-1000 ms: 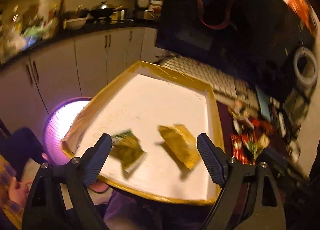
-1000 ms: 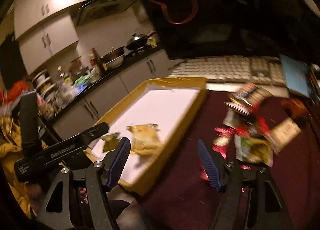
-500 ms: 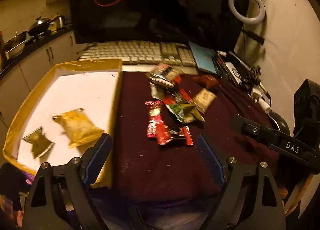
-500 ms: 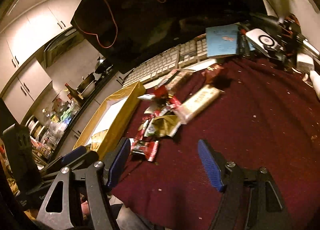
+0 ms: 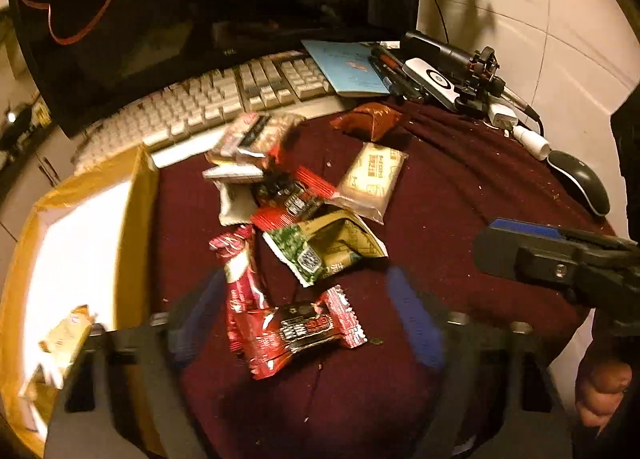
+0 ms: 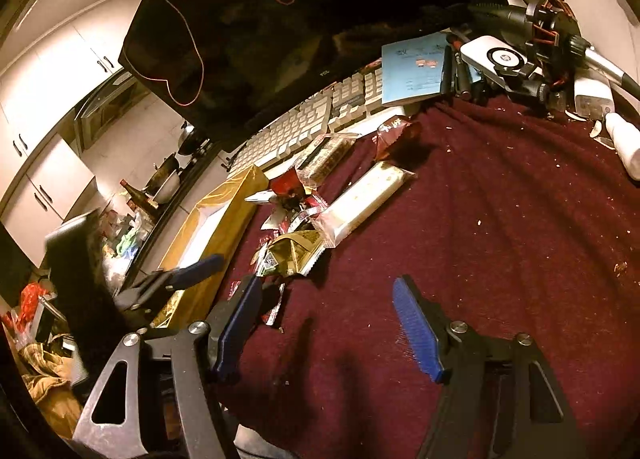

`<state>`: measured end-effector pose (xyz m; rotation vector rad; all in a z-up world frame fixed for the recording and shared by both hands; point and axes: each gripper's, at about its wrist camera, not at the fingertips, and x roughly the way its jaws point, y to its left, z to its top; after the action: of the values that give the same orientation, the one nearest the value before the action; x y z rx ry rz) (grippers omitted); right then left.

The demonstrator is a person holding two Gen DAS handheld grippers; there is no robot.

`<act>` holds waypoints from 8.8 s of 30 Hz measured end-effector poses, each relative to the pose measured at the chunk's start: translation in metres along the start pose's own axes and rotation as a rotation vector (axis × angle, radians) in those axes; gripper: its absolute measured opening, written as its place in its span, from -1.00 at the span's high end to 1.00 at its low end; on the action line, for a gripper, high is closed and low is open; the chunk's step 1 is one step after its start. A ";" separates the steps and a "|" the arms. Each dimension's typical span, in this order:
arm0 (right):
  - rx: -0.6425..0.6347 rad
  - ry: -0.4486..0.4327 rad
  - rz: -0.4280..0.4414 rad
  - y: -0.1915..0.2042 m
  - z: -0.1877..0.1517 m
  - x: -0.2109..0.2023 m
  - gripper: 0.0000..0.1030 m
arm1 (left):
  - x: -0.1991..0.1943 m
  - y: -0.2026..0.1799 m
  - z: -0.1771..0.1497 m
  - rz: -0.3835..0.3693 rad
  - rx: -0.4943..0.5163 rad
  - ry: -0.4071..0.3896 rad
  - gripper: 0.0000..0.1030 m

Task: Organize snacks
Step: 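Grasp the red wrapped candy with the left tool, then grasp the olive-green packet with the right tool while the left tool holds the candy, then carry both snacks over the white tray and open both tools, then grasp the red chocolate bar with the left tool, then grasp the white bar packet with the right tool while the left tool holds the chocolate bar, then carry both bars over the white tray and open both tools, then grasp the small white-and-red packet with the left tool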

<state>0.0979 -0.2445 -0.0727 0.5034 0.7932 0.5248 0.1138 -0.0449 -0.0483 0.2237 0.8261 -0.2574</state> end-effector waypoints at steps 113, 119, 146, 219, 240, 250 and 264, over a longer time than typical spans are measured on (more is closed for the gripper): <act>0.009 -0.021 -0.096 0.015 0.026 0.027 -0.52 | -0.060 0.069 -0.021 0.037 -0.325 -0.024 -0.39; 0.043 -0.004 -0.184 -0.002 0.026 0.030 -0.36 | -0.012 0.036 0.011 0.053 -0.115 0.104 -0.39; 0.011 0.043 -0.252 0.009 0.022 0.040 -0.43 | -0.018 0.055 -0.029 -0.096 -0.315 0.091 0.54; -0.421 0.242 -0.082 0.219 0.052 0.222 0.33 | -0.054 0.158 -0.087 0.029 -0.574 0.027 0.81; -0.174 0.009 -0.001 0.095 0.043 0.062 -0.23 | -0.085 0.125 -0.071 -0.005 -0.524 -0.110 -0.40; -0.042 -0.085 -0.248 0.009 0.055 0.030 -0.23 | -0.041 0.072 0.007 -0.089 -0.346 -0.038 -0.40; -0.180 -0.095 -0.296 0.015 0.046 0.041 -0.23 | 0.054 0.094 0.082 -0.042 -0.403 0.153 -0.04</act>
<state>0.1541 -0.2181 -0.0575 0.2368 0.7064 0.2913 0.2349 0.0120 -0.0255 -0.1536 1.0156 -0.1094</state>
